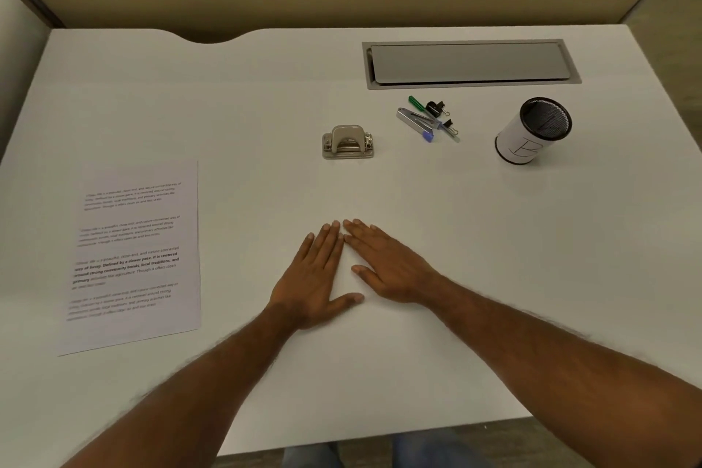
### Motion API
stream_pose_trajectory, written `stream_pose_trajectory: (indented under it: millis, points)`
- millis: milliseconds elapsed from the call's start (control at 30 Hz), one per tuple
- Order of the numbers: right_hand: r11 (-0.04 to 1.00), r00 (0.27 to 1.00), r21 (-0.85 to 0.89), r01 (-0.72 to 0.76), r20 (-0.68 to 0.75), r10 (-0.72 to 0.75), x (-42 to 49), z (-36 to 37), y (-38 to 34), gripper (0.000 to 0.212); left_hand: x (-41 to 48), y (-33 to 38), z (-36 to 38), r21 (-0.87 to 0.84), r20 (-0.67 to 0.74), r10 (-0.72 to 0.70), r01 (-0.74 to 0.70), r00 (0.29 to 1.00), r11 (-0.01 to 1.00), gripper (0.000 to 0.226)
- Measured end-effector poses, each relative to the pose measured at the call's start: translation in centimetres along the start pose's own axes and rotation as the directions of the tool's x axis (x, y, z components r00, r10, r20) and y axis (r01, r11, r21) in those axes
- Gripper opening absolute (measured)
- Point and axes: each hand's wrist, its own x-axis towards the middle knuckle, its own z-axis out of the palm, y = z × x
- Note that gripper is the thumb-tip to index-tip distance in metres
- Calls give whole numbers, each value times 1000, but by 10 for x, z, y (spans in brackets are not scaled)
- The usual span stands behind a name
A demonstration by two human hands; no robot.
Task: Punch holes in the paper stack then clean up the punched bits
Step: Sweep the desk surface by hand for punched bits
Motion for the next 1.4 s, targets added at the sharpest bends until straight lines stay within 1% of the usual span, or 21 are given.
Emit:
stream_pose_trajectory:
  millis: [133,200,267,333,400,500,600,700,767,800,867,933,1000,1067,1133,1200,1333,1367,1400]
  points:
    - [995,1000,92,25,0,-25,-12,-5,3,54,-8,4,3,-51,5,64,-64,998,997,102]
    - [989,997,148,-9,-70,20,-16,-8,6,51,-10,2,0,-108,-18,80,-82,997,991,97]
    - [981,982,167,-97,-144,122,-20,-8,10,51,-10,-3,-5,-177,-61,7,-17,998,984,94]
    - [972,966,129,-198,-144,216,-23,-2,9,55,-10,-8,-8,-189,-84,-88,71,993,979,95]
    - [964,957,74,-254,-123,262,-23,7,3,62,-12,-12,-9,-142,-64,-135,124,989,982,95]
    - [953,945,51,-298,-125,302,-18,19,-12,71,-16,-12,-6,-63,-24,-133,131,991,989,97]
    - [963,958,-3,-269,-101,267,-19,26,-23,73,-18,-9,-3,-55,-26,-134,132,991,990,97]
    - [987,987,-58,-148,-64,145,-26,30,-29,69,-18,-9,-3,-59,-35,-127,125,991,990,97]
    - [994,991,-7,-107,-83,106,-29,28,-27,66,-19,-12,-4,-73,-42,-107,103,993,992,95]
    - [991,984,36,-131,-119,134,-27,25,-23,65,-20,-13,-5,-81,-53,-101,97,993,992,94]
    - [964,947,94,-251,-183,264,-20,16,-13,64,-21,-15,-7,-78,-85,-120,114,989,990,92]
    - [930,916,99,-355,-164,367,-9,8,-4,66,-23,-19,-9,-42,-105,-177,173,979,984,93]
    - [921,912,60,-385,-127,390,-1,8,-3,69,-28,-23,-10,3,-97,-241,243,966,970,96]
    - [928,921,14,-372,-116,371,0,14,-10,73,-33,-27,-8,63,-68,-278,282,958,957,101]
    - [948,946,-46,-314,-101,308,-4,22,-19,76,-37,-28,-4,102,-51,-283,287,958,952,103]
    - [963,967,-96,-250,-78,243,-8,28,-26,77,-39,-26,-2,102,-55,-275,279,960,955,102]
    - [989,997,-124,-79,-36,75,-18,33,-33,73,-40,-17,1,108,-78,-238,246,968,963,100]
    - [992,998,-119,-52,-50,47,-21,33,-33,71,-40,-14,3,107,-82,-229,237,970,966,100]
    - [993,994,-98,-68,-89,59,-26,32,-32,70,-39,-11,4,105,-86,-224,232,971,967,100]
